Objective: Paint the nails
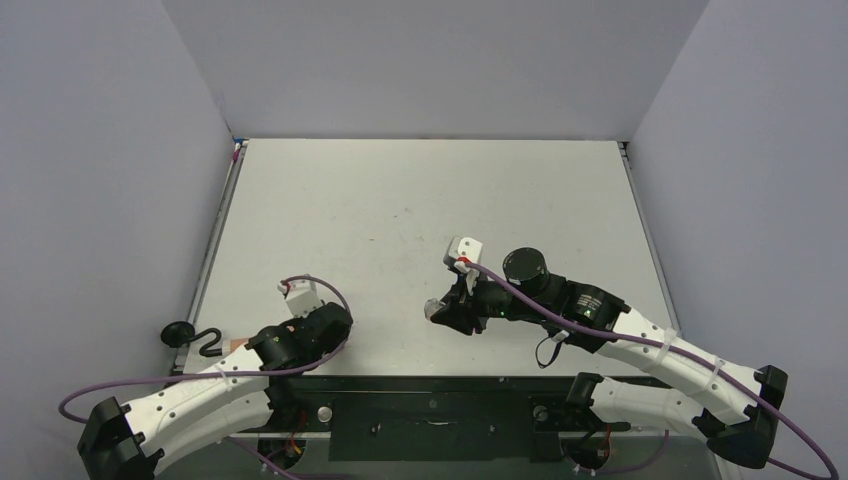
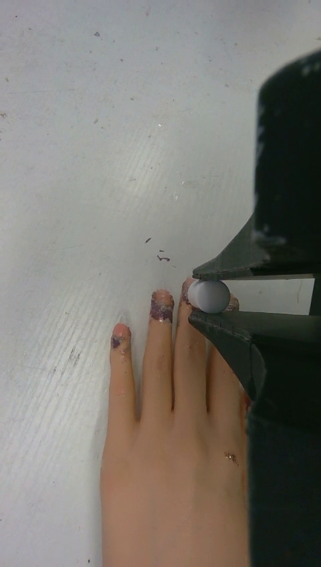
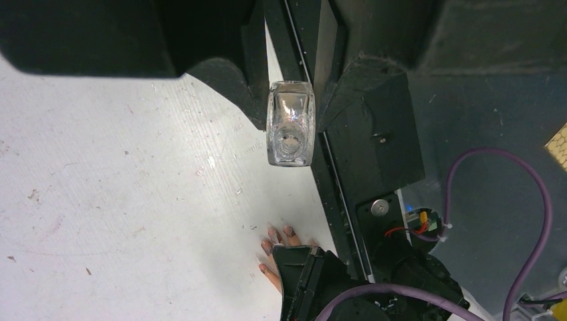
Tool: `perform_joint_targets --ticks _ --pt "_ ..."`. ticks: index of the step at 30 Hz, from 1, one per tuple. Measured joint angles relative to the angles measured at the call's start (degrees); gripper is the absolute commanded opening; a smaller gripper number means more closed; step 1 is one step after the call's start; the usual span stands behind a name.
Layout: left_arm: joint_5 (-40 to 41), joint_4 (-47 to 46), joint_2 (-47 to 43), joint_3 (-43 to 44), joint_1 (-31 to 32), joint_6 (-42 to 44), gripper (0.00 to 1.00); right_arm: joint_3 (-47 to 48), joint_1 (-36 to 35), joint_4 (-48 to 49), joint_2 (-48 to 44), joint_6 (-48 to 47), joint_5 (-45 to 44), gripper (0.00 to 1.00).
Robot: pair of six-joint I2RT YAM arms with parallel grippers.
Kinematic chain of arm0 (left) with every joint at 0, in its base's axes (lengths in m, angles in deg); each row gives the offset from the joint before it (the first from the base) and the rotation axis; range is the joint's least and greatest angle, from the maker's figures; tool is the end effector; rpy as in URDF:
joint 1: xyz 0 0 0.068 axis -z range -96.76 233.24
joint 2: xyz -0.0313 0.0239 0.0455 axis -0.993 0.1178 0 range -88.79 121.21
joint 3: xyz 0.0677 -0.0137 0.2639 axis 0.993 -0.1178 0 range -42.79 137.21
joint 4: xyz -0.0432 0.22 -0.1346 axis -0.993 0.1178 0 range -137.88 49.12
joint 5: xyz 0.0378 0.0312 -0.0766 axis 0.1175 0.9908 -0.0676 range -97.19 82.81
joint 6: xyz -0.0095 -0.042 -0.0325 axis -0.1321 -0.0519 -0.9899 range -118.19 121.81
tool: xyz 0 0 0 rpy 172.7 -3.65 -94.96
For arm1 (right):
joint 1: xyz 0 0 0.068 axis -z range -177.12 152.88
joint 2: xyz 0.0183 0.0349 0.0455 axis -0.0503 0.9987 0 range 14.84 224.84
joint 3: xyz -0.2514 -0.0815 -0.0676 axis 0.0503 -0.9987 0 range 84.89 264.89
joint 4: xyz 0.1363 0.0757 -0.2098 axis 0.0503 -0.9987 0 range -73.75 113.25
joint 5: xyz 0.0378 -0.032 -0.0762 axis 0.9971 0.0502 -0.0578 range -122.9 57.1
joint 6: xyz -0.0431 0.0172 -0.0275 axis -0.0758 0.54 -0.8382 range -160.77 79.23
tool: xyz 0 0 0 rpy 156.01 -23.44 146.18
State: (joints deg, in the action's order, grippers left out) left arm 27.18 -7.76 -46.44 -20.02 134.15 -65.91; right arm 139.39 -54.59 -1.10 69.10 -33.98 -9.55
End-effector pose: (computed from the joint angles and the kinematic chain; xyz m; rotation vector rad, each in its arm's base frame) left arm 0.0964 -0.0867 0.1764 -0.5411 2.3087 -0.1775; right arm 0.0998 0.1829 0.3451 -1.1629 1.7928 1.1007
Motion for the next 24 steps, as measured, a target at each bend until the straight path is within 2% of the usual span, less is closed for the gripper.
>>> perform_joint_targets --ticks 24 --pt "-0.52 -5.9 2.67 -1.86 -0.02 0.02 0.0 -0.55 0.0 0.5 0.0 0.17 0.02 0.0"
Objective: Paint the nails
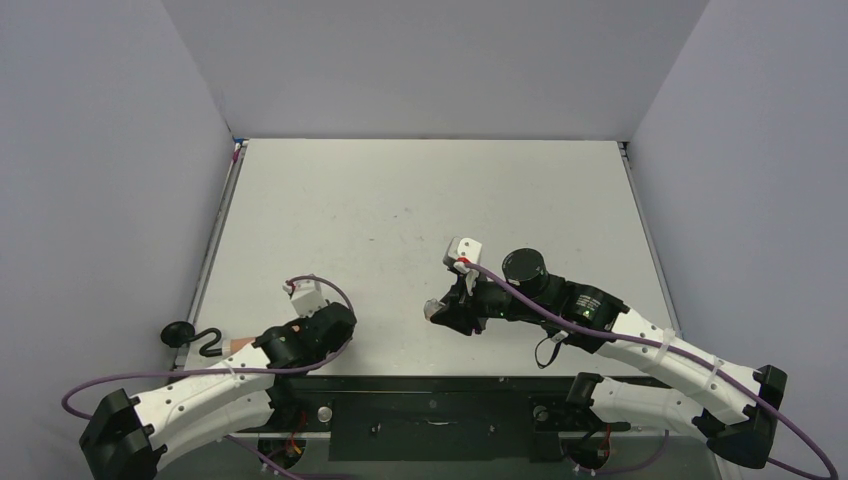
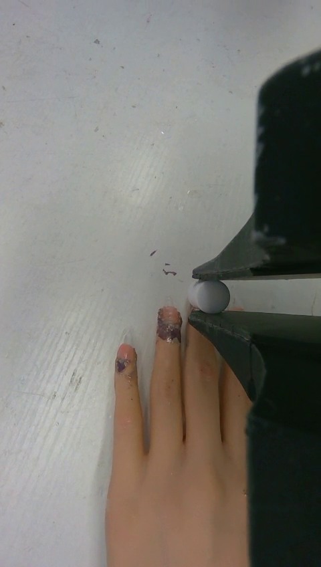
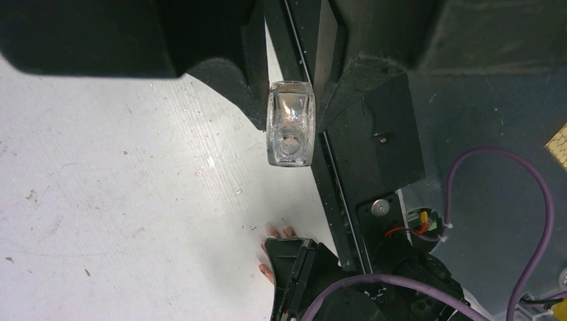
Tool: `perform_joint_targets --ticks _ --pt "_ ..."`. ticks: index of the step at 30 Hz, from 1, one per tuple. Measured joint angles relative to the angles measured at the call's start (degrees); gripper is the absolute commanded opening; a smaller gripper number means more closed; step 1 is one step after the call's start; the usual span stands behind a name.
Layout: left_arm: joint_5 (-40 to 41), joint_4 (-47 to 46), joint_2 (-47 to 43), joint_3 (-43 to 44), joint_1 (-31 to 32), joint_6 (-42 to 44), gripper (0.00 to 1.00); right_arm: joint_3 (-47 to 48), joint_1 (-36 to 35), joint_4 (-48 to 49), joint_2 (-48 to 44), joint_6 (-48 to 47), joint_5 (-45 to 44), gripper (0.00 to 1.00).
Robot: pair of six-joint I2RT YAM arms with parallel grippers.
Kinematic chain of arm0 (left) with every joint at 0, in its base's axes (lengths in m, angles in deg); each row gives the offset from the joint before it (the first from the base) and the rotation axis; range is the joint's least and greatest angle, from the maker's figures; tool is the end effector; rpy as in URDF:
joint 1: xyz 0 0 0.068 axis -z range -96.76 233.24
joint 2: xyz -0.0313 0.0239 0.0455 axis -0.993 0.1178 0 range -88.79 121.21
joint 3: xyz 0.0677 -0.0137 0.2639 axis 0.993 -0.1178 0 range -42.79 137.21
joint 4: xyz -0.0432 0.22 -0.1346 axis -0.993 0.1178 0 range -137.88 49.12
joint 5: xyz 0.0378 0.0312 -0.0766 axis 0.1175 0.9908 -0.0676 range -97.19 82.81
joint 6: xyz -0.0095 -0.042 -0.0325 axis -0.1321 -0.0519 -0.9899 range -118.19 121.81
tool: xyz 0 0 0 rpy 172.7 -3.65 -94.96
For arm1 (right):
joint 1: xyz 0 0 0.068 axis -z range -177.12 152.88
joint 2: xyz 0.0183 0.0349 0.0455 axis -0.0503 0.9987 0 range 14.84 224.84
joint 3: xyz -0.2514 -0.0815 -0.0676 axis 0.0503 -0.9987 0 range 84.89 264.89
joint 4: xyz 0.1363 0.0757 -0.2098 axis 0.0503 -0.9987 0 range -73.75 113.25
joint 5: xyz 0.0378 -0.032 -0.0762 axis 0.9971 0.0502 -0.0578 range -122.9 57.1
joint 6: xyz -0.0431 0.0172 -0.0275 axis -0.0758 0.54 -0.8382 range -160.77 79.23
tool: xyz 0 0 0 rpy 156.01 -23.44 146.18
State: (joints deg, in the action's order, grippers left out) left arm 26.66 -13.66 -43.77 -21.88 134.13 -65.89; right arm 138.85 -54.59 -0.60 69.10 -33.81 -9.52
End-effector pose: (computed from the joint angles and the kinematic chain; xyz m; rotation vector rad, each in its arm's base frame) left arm 0.1012 -0.0930 0.1667 -0.5457 2.3018 -0.2088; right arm 0.1001 0.1834 0.3428 -1.1611 1.7957 1.1027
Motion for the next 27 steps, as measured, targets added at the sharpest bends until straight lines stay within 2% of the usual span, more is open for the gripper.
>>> perform_joint_targets --ticks 13,27 --pt "-1.11 -1.31 0.37 -0.85 0.0 0.39 0.0 -0.44 0.0 0.68 0.0 0.02 0.0 0.0" --pt "-1.07 2.71 -4.13 -0.92 0.02 -1.68 0.0 -0.57 0.0 0.94 0.0 0.22 0.02 0.0"
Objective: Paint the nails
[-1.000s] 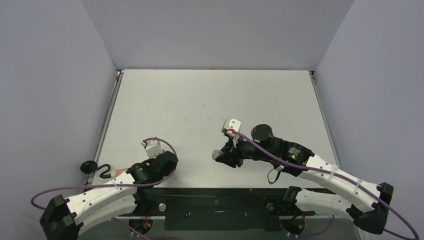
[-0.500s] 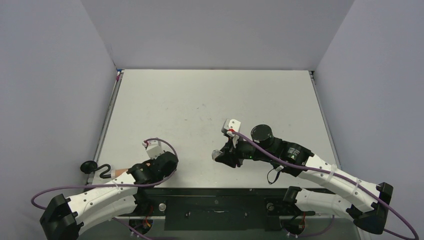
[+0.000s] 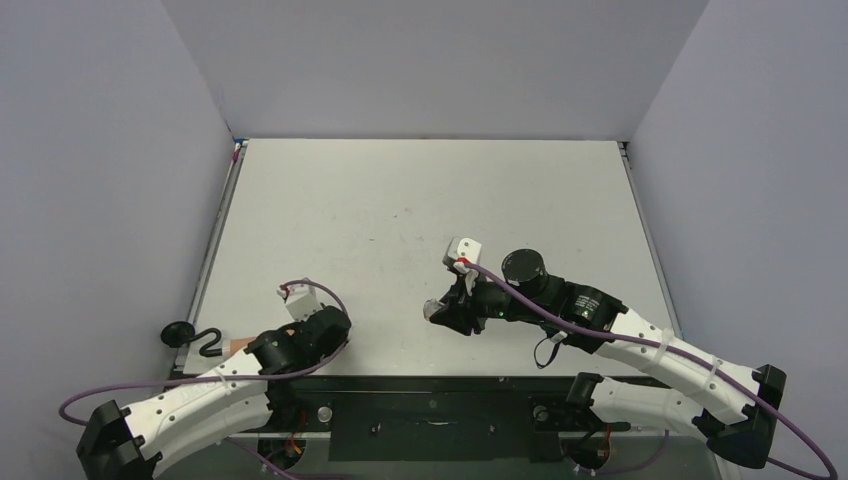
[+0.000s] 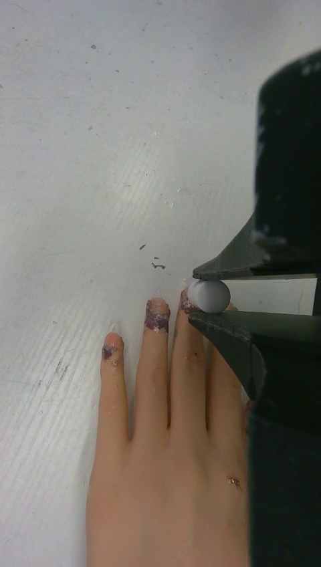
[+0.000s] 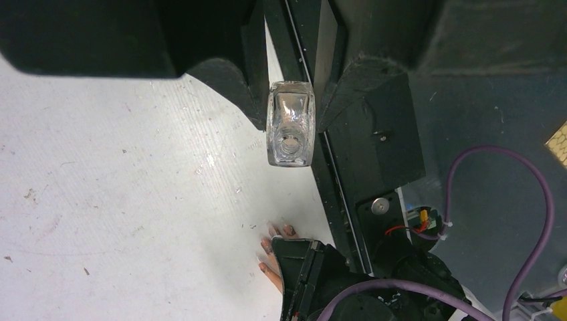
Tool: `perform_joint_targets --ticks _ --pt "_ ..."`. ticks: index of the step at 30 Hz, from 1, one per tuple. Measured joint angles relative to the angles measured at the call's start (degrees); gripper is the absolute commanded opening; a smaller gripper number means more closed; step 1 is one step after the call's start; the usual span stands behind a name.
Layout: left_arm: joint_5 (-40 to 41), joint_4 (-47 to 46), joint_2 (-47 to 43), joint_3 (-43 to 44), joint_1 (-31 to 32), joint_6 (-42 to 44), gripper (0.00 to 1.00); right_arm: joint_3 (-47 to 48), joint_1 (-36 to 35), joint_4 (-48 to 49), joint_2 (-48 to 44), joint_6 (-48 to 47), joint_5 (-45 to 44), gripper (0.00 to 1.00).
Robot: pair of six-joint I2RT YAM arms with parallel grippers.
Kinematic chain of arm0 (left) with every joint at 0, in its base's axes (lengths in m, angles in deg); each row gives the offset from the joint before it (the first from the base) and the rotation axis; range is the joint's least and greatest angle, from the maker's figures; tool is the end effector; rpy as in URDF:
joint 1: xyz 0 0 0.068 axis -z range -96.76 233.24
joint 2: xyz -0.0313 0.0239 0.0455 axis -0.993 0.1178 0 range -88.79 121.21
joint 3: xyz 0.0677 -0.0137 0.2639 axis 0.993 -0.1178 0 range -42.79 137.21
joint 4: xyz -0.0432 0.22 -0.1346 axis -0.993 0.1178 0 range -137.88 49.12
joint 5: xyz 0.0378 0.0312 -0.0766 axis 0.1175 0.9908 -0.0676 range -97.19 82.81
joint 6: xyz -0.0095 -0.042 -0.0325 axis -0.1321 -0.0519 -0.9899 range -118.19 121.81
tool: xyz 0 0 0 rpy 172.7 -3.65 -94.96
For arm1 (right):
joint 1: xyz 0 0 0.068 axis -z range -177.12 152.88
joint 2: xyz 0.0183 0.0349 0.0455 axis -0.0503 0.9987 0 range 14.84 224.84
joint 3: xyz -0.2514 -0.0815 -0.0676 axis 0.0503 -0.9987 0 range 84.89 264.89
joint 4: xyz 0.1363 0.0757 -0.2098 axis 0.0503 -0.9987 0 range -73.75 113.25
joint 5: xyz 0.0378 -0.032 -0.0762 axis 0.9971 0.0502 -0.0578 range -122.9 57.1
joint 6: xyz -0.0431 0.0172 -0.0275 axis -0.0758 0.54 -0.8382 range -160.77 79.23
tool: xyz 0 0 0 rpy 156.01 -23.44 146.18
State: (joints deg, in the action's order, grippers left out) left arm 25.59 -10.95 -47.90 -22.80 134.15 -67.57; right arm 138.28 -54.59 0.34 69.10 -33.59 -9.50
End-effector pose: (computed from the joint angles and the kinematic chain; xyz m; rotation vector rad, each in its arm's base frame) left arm 0.0945 -0.0857 0.1669 -0.5782 2.3050 -0.2457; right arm 0.1005 0.1841 0.3409 -1.1564 1.7918 1.1068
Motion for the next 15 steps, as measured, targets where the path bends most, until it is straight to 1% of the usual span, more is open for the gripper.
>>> perform_joint_targets --ticks 15 --pt "0.96 6.01 -3.1 0.02 0.0 -2.47 0.0 -0.04 0.0 0.17 0.26 0.04 0.17 0.0"
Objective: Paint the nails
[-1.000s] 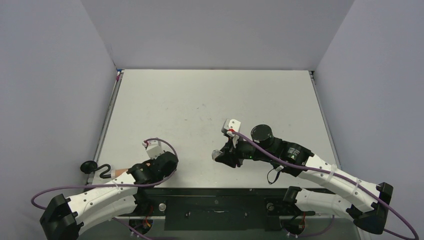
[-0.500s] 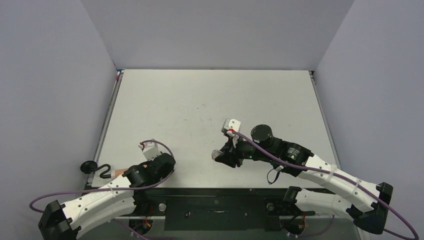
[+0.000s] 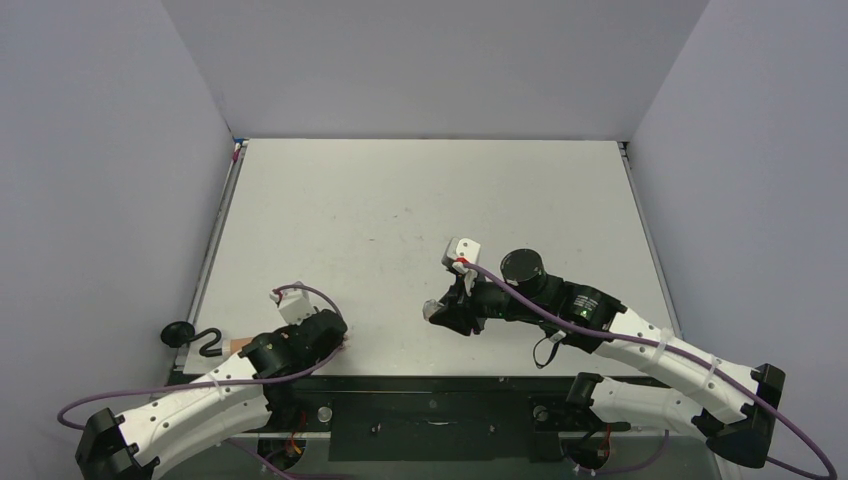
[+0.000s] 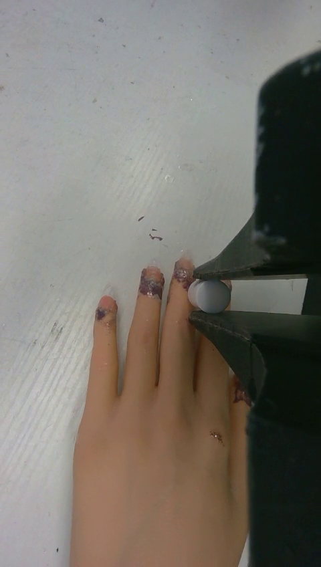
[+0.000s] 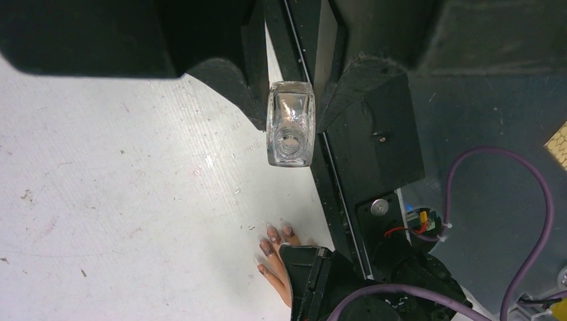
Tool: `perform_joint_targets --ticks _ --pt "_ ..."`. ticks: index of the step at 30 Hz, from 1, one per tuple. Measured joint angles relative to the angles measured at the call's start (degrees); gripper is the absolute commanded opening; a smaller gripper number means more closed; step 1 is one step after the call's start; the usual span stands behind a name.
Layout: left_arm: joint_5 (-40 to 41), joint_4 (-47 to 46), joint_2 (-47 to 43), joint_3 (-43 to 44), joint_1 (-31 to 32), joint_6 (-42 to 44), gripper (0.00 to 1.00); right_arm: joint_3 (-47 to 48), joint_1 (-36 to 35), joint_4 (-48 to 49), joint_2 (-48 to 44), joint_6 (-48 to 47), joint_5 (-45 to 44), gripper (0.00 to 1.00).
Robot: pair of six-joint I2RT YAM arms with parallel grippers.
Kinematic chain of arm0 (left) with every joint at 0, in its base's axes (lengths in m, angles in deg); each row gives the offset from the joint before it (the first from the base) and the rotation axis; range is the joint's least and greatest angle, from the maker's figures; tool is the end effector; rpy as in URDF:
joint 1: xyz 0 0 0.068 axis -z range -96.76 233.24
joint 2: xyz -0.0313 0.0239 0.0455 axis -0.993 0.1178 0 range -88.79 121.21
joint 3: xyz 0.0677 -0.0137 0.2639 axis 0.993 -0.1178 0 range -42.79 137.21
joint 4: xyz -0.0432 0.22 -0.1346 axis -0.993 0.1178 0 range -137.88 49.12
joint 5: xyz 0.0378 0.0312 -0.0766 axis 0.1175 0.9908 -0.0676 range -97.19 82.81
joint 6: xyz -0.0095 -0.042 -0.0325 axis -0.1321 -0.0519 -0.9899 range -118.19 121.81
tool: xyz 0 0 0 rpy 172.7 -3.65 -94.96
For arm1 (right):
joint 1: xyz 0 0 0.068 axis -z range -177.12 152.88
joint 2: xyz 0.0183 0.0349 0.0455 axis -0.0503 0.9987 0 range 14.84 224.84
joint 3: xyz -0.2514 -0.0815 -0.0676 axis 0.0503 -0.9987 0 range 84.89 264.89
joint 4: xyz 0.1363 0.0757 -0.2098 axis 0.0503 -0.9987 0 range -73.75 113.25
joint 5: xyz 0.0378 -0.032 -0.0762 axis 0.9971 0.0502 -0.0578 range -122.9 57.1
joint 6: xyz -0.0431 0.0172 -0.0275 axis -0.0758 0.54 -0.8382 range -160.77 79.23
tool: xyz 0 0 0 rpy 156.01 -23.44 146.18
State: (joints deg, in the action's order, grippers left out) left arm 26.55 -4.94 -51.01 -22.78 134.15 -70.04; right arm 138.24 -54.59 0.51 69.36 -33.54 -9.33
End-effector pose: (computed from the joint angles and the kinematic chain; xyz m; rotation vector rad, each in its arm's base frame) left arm 0.0871 -0.0758 0.1671 -0.6190 2.3102 -0.2008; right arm 0.1011 0.1851 0.3401 -1.1584 1.7941 1.1096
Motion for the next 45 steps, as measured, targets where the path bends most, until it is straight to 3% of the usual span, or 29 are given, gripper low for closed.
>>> perform_joint_targets --ticks 45 --pt "-0.2 -9.51 3.34 -0.96 0.0 4.92 0.0 -1.51 0.0 1.05 0.13 0.92 0.26 0.0"
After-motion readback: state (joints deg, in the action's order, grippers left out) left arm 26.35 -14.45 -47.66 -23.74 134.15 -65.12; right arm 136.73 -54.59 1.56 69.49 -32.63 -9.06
